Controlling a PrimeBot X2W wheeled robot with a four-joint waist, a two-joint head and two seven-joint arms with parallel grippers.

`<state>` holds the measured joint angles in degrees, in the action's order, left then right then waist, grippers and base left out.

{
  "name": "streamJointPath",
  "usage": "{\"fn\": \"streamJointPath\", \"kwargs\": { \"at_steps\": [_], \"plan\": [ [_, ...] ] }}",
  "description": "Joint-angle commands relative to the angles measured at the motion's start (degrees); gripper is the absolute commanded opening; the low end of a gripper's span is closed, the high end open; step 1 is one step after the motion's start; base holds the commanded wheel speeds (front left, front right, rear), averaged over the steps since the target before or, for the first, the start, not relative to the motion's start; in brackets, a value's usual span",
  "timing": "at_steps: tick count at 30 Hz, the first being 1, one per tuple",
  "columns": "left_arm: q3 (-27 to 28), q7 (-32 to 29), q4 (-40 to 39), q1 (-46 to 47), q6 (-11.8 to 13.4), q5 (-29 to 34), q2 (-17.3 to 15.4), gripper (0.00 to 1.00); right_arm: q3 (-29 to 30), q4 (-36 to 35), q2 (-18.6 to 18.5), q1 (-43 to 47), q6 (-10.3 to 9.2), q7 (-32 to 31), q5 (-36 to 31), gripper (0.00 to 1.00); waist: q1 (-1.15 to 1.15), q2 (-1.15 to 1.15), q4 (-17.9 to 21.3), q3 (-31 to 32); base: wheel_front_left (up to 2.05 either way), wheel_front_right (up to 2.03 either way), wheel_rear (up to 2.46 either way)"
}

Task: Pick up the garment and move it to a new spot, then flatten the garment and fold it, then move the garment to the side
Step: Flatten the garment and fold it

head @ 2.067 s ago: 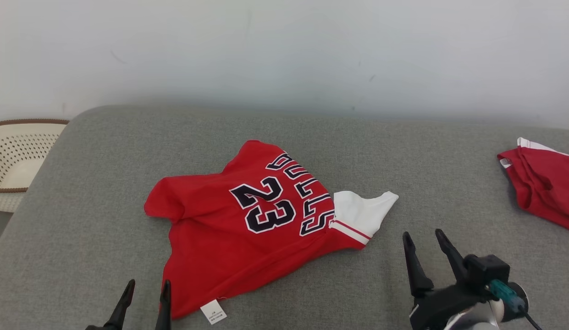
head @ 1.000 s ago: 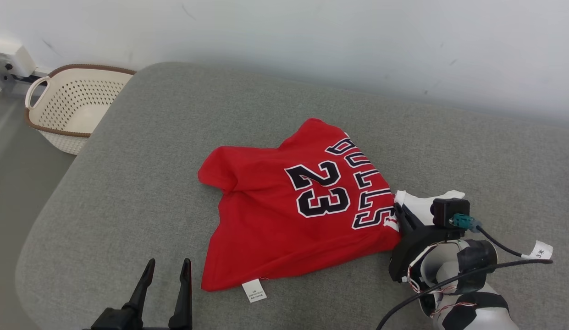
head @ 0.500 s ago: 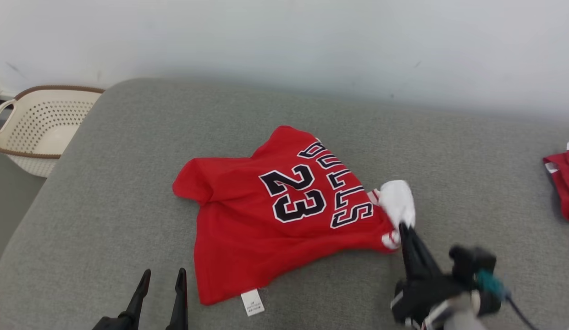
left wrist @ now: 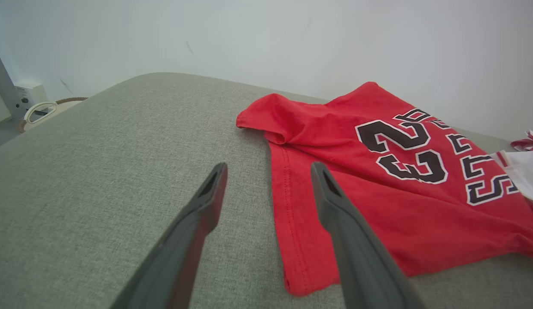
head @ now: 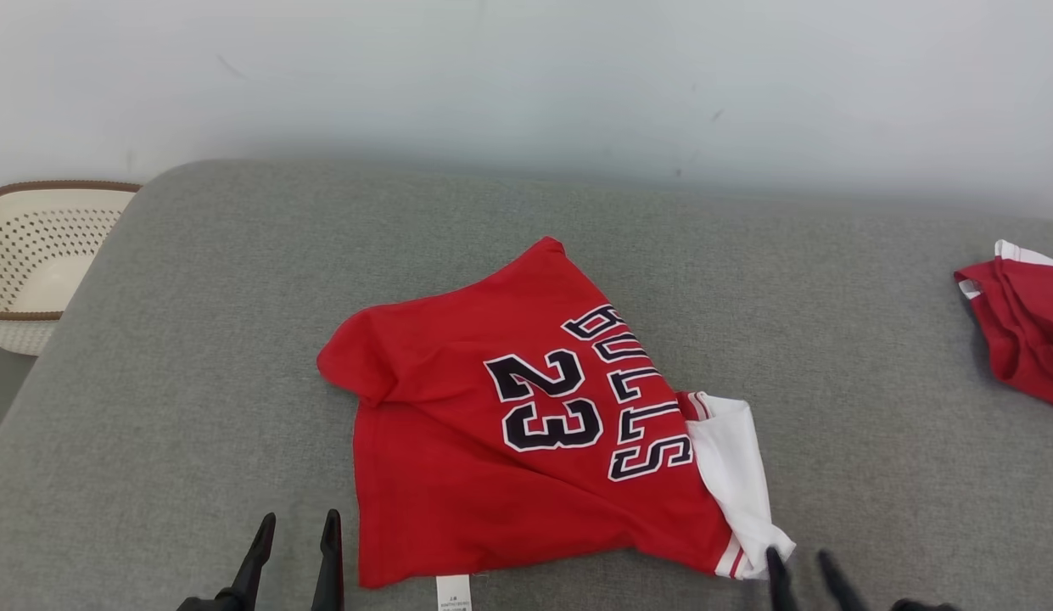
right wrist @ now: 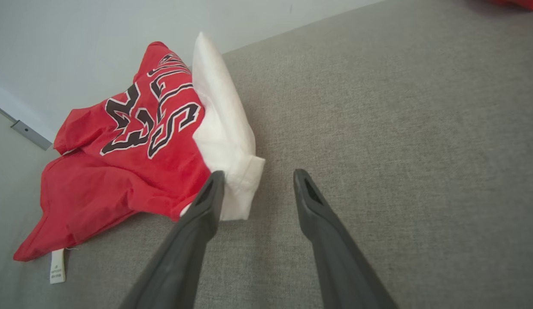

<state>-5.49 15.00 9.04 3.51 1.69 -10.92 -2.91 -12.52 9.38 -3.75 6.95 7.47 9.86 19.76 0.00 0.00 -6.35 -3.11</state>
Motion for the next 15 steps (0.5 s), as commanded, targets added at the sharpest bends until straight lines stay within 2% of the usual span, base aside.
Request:
{"fn": "streamJointPath", "kwargs": {
  "at_steps": [1,8,15],
  "plan": [
    [0.2,0.3,0.2,-0.1,0.2,-0.2,0.0,1.0,1.4,-1.8,-0.8,0.0,0.04,0.1,-1.0,1.0,0.0,0.0,0.4,-0.1,0.0,0.0,0.0],
    [-0.8,0.3,1.0,-0.4,0.3,-0.6,0.0,1.0,2.9,-7.8,-3.0,-3.0,0.05,-1.2,-6.1,1.0,0.0,0.0,0.2,1.3,0.0,0.0,0.0],
    [-1.7,0.3,1.1,-0.8,0.4,-1.0,0.0,1.0,-0.1,-3.0,-5.1,-10.3,0.05,-5.2,-10.0,1.0,0.0,0.0,-1.4,2.0,0.0,0.0,0.0]
  ]
}}
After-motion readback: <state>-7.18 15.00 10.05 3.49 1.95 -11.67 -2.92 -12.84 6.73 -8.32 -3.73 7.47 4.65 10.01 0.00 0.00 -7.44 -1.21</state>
